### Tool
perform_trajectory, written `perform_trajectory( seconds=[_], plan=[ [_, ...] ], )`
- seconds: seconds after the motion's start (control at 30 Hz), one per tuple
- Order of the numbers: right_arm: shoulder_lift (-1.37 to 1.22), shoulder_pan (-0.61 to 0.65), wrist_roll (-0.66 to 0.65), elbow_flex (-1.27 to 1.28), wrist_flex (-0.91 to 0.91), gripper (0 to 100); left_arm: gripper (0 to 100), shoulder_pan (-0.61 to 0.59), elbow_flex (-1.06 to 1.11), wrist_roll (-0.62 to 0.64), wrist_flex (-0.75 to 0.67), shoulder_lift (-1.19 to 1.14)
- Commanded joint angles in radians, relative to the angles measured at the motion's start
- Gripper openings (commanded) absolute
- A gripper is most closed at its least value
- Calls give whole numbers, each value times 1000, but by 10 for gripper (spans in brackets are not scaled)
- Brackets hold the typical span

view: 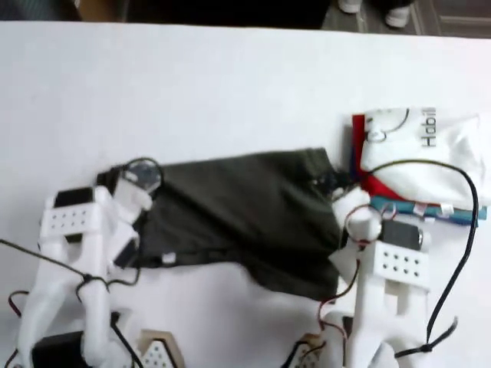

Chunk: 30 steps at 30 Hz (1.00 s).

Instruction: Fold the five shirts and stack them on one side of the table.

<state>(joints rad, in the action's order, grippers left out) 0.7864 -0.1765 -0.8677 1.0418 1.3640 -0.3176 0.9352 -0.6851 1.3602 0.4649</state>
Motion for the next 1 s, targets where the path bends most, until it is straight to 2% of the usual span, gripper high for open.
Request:
perform_trajectory(
  seconds=[0.0,0.37,0.43,0.6,0.7,0.8,0.97],
  plan=[
    [28,-19,-25,21,-10,21,25,-9,1,-11,-12,32],
    [21,-18,-87,28,-68,21,28,-6,5,-12,-15,32],
    [27,-18,-103,28,-56,29,55,-8,5,-12,-31,32],
    [30,-18,-110,-17,2,203,214,-8,-8,-12,-28,40],
    [30,-18,-100,-106,24,231,217,-9,-130,-5,20,40],
    [30,-18,-91,-230,25,221,217,-9,-367,-6,153,38],
    [18,74,61,-468,65,219,217,-9,-697,-3,358,32]
  ],
)
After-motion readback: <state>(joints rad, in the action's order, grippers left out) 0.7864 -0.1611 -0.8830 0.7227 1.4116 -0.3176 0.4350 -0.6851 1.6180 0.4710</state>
